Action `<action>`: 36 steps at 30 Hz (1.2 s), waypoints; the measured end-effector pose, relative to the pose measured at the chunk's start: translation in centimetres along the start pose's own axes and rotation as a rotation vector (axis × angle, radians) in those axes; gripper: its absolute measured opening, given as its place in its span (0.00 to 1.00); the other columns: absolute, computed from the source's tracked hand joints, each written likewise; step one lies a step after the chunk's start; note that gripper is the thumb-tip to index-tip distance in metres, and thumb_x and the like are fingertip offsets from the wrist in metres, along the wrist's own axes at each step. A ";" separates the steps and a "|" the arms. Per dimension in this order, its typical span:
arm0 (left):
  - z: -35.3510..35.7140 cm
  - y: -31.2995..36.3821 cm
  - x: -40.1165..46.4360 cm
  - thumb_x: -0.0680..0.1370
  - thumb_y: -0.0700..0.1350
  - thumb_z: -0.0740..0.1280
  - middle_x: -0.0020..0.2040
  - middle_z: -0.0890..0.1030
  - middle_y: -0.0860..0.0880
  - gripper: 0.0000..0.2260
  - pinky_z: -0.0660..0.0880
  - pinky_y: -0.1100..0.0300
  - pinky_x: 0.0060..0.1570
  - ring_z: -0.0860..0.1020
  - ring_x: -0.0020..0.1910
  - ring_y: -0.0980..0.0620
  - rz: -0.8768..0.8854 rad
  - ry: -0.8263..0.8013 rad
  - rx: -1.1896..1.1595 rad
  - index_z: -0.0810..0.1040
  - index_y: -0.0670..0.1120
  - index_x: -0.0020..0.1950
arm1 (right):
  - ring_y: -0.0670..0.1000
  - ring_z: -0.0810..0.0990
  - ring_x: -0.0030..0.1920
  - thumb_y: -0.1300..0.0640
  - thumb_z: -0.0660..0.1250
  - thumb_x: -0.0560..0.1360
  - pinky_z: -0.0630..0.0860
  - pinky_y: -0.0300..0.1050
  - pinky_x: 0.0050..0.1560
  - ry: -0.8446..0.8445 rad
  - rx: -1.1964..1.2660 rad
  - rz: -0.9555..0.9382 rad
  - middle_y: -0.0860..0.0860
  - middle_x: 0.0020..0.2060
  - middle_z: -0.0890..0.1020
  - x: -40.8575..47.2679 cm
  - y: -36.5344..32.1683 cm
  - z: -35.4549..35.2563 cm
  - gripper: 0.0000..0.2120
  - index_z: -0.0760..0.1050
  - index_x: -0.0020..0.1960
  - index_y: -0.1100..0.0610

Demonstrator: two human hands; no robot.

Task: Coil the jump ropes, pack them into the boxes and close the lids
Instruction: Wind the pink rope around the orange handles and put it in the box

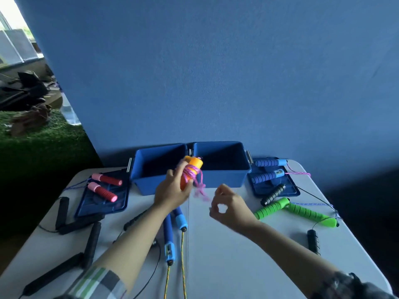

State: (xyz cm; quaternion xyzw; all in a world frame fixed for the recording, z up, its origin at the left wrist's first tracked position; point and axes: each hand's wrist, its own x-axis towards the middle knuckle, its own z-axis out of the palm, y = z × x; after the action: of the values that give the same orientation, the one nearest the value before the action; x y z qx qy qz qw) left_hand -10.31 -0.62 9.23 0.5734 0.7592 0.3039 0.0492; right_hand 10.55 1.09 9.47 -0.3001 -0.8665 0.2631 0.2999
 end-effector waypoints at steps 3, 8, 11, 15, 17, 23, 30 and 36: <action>-1.4 -2.6 0.7 0.77 0.54 0.64 0.56 0.73 0.42 0.26 0.73 0.51 0.45 0.79 0.48 0.37 -0.102 0.031 0.023 0.61 0.55 0.74 | 0.41 0.69 0.36 0.60 0.67 0.70 0.65 0.31 0.39 -0.092 -0.008 -0.056 0.45 0.41 0.71 -1.8 -0.4 1.3 0.09 0.71 0.33 0.59; -1.7 -3.0 -0.2 0.74 0.59 0.60 0.57 0.73 0.47 0.27 0.75 0.54 0.42 0.80 0.45 0.42 0.121 -0.133 0.084 0.60 0.59 0.73 | 0.44 0.70 0.36 0.56 0.70 0.73 0.69 0.36 0.41 -0.020 -0.051 0.087 0.47 0.40 0.73 -1.2 1.4 1.2 0.10 0.74 0.36 0.58; -1.4 -2.6 -1.2 0.72 0.64 0.55 0.61 0.73 0.48 0.29 0.76 0.54 0.44 0.80 0.47 0.43 0.247 -0.218 0.079 0.59 0.60 0.72 | 0.43 0.72 0.38 0.55 0.70 0.73 0.73 0.40 0.45 0.037 -0.020 0.196 0.48 0.41 0.74 -0.6 2.3 0.5 0.09 0.72 0.37 0.55; -1.1 -2.6 -2.2 0.74 0.64 0.57 0.55 0.74 0.49 0.26 0.77 0.53 0.39 0.80 0.42 0.44 0.454 -0.301 0.163 0.56 0.62 0.70 | 0.46 0.74 0.43 0.58 0.66 0.75 0.75 0.48 0.50 0.070 -0.066 0.221 0.46 0.45 0.74 0.0 3.6 -0.4 0.03 0.74 0.48 0.55; -1.0 -2.8 -2.5 0.74 0.62 0.59 0.56 0.74 0.48 0.26 0.79 0.53 0.41 0.80 0.43 0.44 0.544 -0.336 0.183 0.57 0.62 0.70 | 0.47 0.75 0.47 0.65 0.63 0.75 0.75 0.49 0.54 0.069 -0.079 0.185 0.48 0.49 0.75 0.4 4.0 -1.0 0.09 0.74 0.54 0.58; -0.5 -2.6 -3.1 0.74 0.58 0.60 0.58 0.76 0.44 0.27 0.80 0.52 0.40 0.80 0.44 0.44 0.842 -0.382 0.299 0.57 0.60 0.72 | 0.42 0.65 0.67 0.73 0.55 0.76 0.60 0.39 0.68 -0.271 -0.209 0.073 0.42 0.70 0.68 1.0 4.7 -1.6 0.32 0.68 0.68 0.42; 0.1 -2.2 -3.1 0.76 0.57 0.63 0.58 0.73 0.45 0.28 0.79 0.52 0.39 0.78 0.46 0.45 0.879 -0.436 0.239 0.57 0.61 0.74 | 0.47 0.77 0.53 0.63 0.65 0.76 0.73 0.46 0.59 -0.269 -0.079 0.194 0.48 0.52 0.81 0.8 5.6 -1.5 0.13 0.76 0.57 0.51; -0.2 -2.1 -3.2 0.75 0.55 0.64 0.57 0.74 0.45 0.28 0.78 0.51 0.37 0.77 0.44 0.45 0.878 -0.436 0.210 0.58 0.60 0.73 | 0.47 0.79 0.50 0.60 0.67 0.75 0.75 0.41 0.54 -0.322 0.123 0.288 0.42 0.46 0.78 0.5 6.1 -1.8 0.05 0.74 0.49 0.51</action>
State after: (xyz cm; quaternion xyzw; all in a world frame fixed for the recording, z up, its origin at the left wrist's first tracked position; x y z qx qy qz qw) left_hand -11.11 -3.89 7.38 0.8909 0.4446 0.0910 0.0162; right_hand 13.67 6.12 7.02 -0.3559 -0.8337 0.4003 0.1346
